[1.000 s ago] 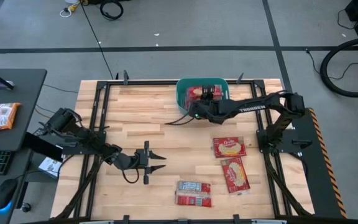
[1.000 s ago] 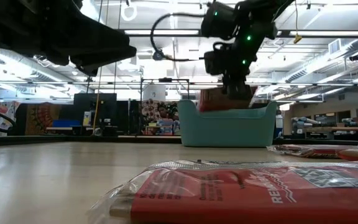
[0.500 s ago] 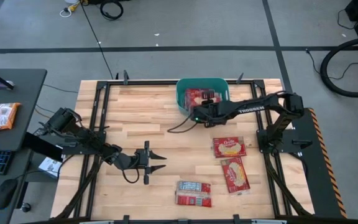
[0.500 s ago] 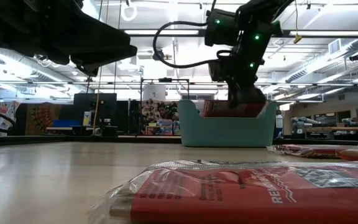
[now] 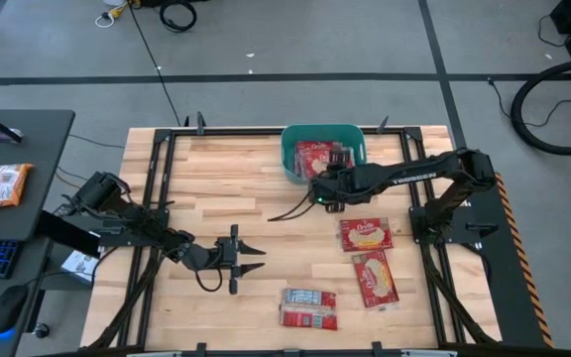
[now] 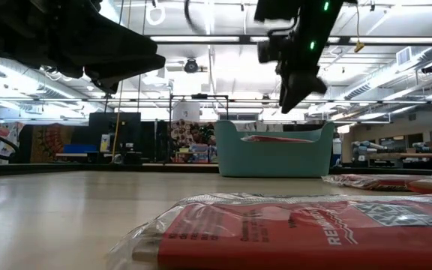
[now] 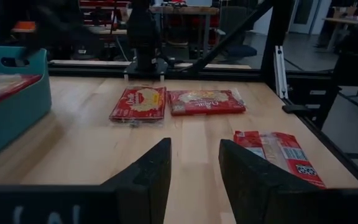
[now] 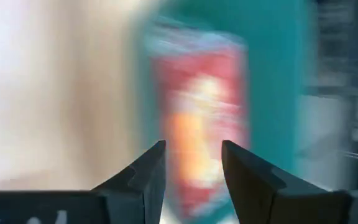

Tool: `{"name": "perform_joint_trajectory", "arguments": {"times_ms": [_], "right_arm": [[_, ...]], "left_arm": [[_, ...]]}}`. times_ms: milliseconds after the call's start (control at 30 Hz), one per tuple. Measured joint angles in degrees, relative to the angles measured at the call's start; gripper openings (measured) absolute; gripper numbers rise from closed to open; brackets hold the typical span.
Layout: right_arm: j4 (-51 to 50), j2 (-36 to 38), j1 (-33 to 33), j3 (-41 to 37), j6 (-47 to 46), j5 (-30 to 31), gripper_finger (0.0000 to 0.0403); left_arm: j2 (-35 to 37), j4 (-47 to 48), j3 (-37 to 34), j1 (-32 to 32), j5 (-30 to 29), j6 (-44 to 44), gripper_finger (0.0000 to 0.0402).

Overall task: Sort popcorn bags into baskets
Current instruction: Put the red popcorn bag into the blue bin

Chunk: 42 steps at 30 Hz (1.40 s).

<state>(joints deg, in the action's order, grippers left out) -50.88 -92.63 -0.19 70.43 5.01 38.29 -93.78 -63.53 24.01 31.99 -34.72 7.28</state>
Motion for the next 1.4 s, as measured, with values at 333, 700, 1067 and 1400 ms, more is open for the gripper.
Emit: {"name": "perform_joint_trajectory", "arguments": {"times_ms": [333, 700, 1067, 1400], "right_arm": [[2.9, 0.0, 11.1, 1.2, -6.9, -20.8, 0.0158], [8.0, 0.0, 6.6, -0.7, -1.5, -8.9, 0.0158], [22.4, 0.0, -5.1, -6.6, 7.9, -10.7, 0.0158], [23.1, 0.0, -15.6, -6.7, 13.0, -17.8, 0.0158]], "left_arm": [[0.0, 0.3, 0.0, 0.0, 2.3, 1.5, 0.0141], [0.0, -0.3, 0.0, 0.0, 2.2, 2.6, 0.0141], [0.0, 0.0, 0.0, 0.0, 2.2, 2.5, 0.0141], [0.0, 0.1, 0.0, 0.0, 2.2, 2.4, 0.0141]]}}
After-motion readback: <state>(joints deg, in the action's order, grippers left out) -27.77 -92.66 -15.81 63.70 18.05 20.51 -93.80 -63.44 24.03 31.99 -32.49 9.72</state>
